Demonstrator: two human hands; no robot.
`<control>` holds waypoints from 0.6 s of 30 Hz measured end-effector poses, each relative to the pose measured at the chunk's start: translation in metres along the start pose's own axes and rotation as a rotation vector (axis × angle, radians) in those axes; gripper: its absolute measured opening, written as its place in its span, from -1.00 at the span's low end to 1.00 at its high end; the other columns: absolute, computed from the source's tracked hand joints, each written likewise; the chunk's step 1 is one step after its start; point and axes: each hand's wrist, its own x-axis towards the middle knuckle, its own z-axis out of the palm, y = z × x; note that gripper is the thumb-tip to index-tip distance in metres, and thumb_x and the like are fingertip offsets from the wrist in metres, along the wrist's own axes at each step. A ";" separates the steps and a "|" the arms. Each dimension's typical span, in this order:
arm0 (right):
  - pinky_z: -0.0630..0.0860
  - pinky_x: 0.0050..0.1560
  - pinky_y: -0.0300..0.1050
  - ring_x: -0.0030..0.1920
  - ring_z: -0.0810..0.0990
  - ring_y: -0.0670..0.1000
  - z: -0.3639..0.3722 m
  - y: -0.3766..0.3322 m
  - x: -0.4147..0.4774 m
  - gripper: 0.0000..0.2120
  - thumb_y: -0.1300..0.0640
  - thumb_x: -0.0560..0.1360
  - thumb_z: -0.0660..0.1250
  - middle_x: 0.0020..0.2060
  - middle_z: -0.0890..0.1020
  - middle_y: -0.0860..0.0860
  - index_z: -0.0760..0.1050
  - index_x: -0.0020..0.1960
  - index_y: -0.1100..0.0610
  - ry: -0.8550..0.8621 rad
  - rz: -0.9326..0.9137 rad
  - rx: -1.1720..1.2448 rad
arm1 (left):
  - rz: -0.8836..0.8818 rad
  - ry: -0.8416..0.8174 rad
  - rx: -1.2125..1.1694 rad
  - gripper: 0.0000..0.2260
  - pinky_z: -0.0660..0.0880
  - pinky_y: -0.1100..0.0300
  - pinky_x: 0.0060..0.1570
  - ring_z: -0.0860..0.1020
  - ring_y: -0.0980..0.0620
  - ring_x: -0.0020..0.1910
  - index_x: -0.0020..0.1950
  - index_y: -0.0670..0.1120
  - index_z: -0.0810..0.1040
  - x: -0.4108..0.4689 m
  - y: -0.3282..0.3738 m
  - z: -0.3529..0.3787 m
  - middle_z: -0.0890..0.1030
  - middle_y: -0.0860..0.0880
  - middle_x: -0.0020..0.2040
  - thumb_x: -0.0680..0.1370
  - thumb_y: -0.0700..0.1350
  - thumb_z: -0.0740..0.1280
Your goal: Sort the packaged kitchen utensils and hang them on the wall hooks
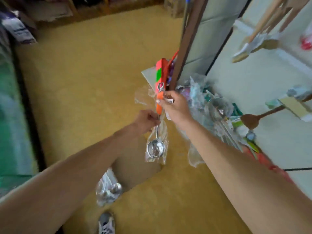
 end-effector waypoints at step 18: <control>0.40 -0.16 -0.46 -0.05 0.54 -0.07 0.389 0.145 -0.018 -0.80 0.20 0.47 0.48 -0.05 0.60 -0.02 0.60 0.08 0.21 -0.425 0.306 -0.093 | -0.565 0.156 -0.048 -0.85 0.63 -0.05 -0.03 0.58 -0.02 -0.22 -0.10 -0.15 0.58 0.016 -0.351 -0.192 0.60 -0.07 -0.21 0.46 -0.12 0.50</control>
